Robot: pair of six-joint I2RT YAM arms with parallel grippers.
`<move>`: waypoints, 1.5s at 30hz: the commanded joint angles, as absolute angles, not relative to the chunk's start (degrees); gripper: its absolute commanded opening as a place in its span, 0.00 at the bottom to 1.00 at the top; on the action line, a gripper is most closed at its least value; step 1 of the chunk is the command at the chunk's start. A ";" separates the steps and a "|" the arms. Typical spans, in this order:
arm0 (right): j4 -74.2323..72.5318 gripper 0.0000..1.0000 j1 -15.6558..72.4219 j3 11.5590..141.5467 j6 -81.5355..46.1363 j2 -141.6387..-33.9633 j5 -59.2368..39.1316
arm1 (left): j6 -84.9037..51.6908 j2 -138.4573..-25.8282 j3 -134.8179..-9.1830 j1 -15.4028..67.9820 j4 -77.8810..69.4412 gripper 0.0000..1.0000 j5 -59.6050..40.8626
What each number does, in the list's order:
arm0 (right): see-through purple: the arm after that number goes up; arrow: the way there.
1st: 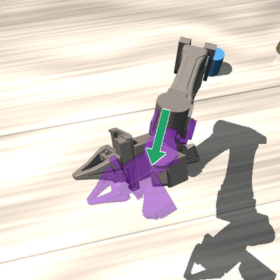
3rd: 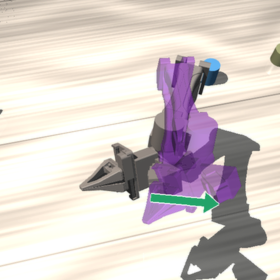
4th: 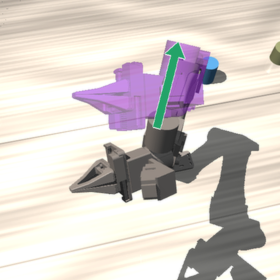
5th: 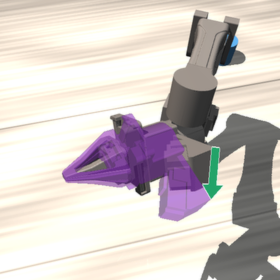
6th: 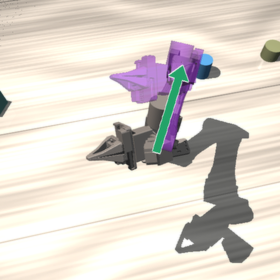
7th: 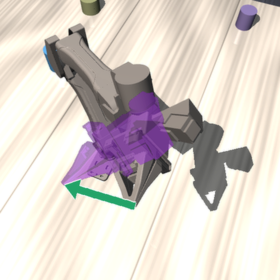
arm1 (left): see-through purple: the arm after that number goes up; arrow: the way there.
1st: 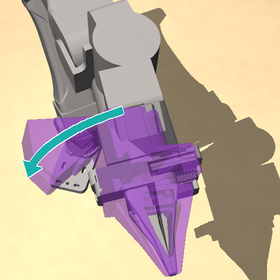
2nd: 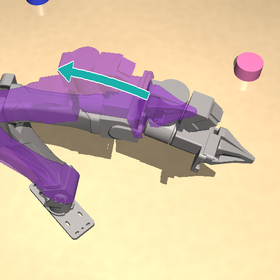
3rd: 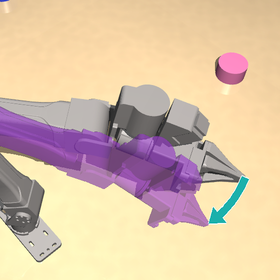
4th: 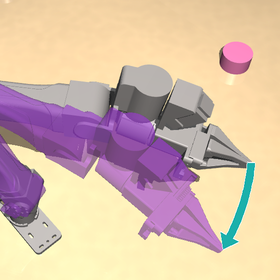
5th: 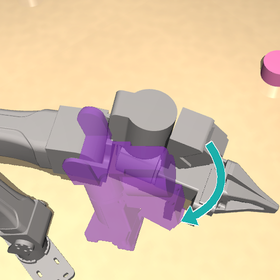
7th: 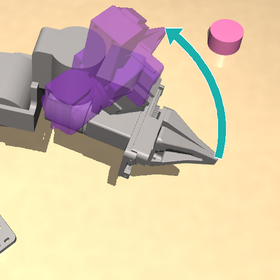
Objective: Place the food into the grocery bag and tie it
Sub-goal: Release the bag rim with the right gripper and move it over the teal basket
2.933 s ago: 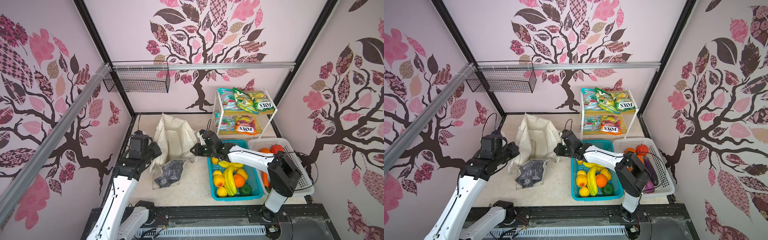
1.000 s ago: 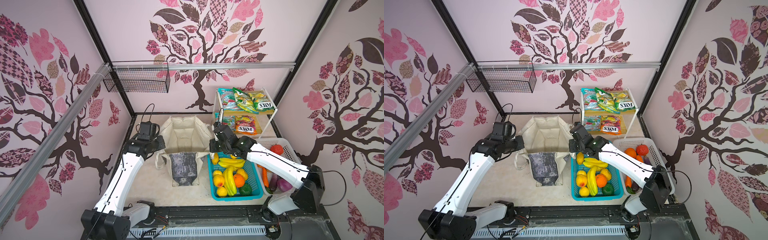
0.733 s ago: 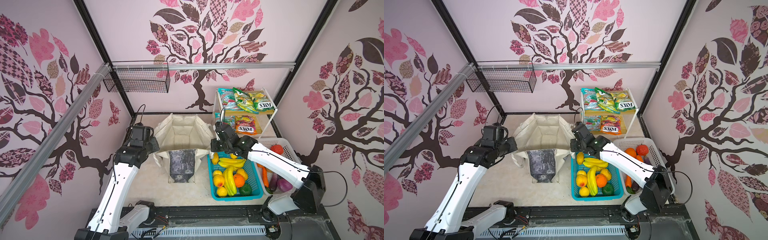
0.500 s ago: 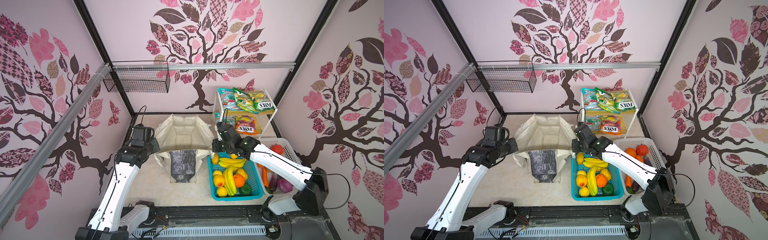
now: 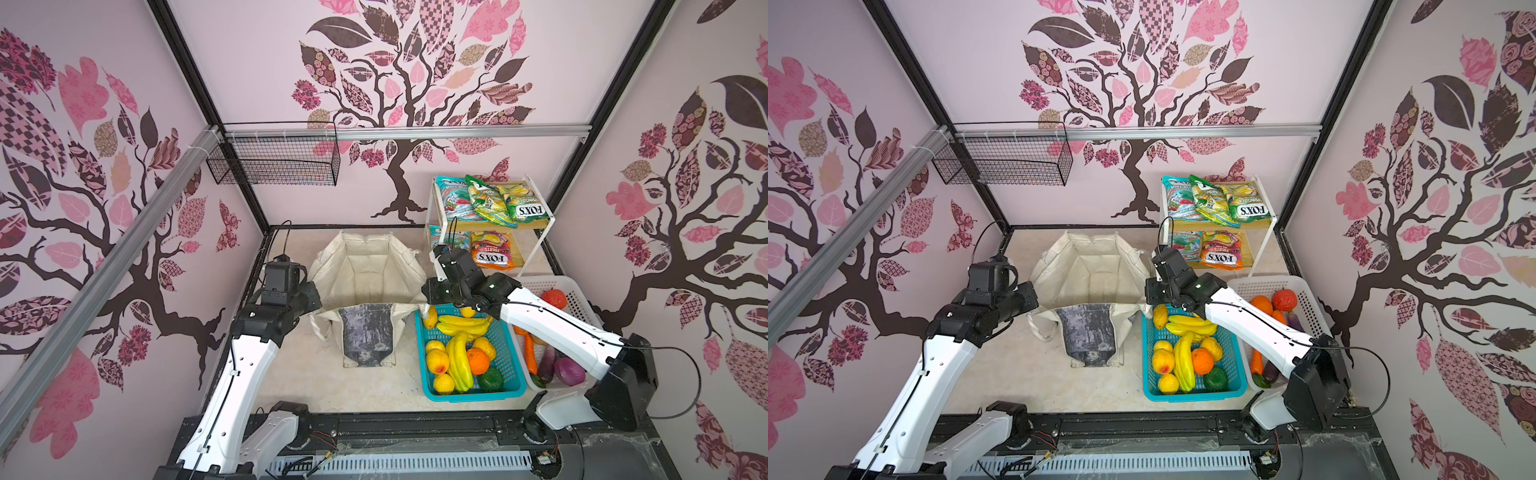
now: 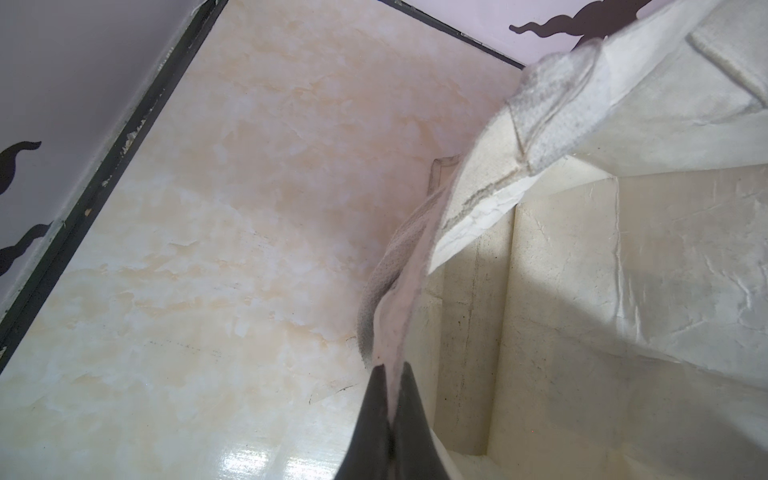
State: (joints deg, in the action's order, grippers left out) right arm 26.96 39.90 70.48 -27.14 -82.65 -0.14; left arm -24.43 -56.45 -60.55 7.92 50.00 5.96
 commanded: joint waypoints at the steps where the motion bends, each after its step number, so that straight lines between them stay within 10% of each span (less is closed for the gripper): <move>1: 25.97 0.47 39.46 69.76 -26.64 -79.86 -1.10 | -23.38 -55.78 -58.36 7.48 48.21 0.00 6.34; 4: 25.01 0.67 39.47 69.13 -26.33 -77.17 -1.24 | -23.55 -55.29 -57.94 7.53 48.32 0.00 6.61; 6: 24.42 0.99 39.47 68.50 -26.32 -74.92 -1.27 | -23.55 -54.98 -57.62 7.48 48.25 0.00 6.55; 27: 35.60 1.00 39.02 52.93 -28.32 -45.42 6.79 | -23.64 -53.00 -56.52 7.48 48.55 0.00 8.72; 34: 37.41 0.99 38.74 49.80 -29.22 -43.67 15.92 | -23.35 -52.72 -56.26 7.54 48.43 0.00 8.44; 45: 38.34 0.91 38.23 48.17 -29.30 -51.71 3.15 | -23.04 -52.82 -56.14 7.56 48.24 0.00 7.31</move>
State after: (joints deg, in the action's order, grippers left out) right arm 36.10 38.44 48.49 -29.21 -50.28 7.35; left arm -23.88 -53.54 -57.71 7.75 49.06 7.42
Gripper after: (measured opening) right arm 0.921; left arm 0.047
